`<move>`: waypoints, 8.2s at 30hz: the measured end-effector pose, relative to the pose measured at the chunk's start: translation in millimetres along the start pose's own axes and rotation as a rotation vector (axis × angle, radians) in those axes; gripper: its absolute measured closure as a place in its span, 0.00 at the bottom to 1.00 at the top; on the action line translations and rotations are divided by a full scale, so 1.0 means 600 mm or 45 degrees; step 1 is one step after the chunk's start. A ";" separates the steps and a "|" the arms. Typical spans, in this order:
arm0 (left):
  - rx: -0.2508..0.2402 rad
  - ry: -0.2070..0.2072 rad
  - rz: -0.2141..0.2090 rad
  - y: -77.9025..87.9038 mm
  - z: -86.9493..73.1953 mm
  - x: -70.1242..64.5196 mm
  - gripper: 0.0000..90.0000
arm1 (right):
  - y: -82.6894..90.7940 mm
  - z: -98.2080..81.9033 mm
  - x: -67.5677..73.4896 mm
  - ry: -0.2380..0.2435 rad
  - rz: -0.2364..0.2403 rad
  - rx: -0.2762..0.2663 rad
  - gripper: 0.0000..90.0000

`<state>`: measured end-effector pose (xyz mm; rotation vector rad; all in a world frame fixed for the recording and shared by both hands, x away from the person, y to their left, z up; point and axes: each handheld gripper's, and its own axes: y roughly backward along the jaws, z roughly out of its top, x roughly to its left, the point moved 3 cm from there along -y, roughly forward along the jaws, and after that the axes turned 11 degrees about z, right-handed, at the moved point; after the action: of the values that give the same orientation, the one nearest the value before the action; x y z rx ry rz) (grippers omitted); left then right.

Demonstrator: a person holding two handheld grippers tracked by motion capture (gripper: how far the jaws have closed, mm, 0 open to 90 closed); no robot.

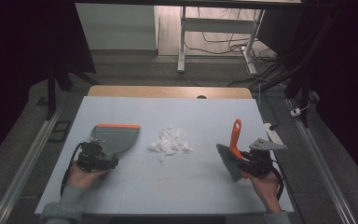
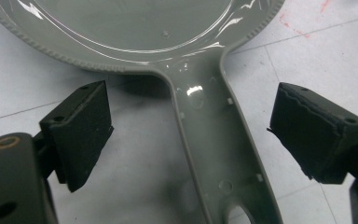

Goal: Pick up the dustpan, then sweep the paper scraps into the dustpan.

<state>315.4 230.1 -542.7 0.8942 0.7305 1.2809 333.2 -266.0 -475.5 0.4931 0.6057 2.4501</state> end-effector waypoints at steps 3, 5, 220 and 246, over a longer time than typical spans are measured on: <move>0.000 0.008 0.004 -0.005 0.001 -0.001 0.18 | -0.001 0.000 0.000 0.002 -0.006 0.000 0.78; -0.002 0.007 0.002 -0.008 0.002 -0.002 0.20 | -0.001 0.000 0.001 0.008 -0.010 0.004 0.78; -0.082 -0.675 -0.481 0.035 -0.066 -0.011 0.68 | -0.278 0.165 -0.056 -0.099 -0.145 0.250 0.78; -0.073 -0.686 -0.489 0.031 -0.059 -0.015 0.68 | -0.363 0.165 0.048 0.047 0.024 0.377 0.79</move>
<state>274.2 227.9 -543.6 0.9433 0.4055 0.6720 450.8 -57.2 -499.9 0.5714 0.9909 2.4024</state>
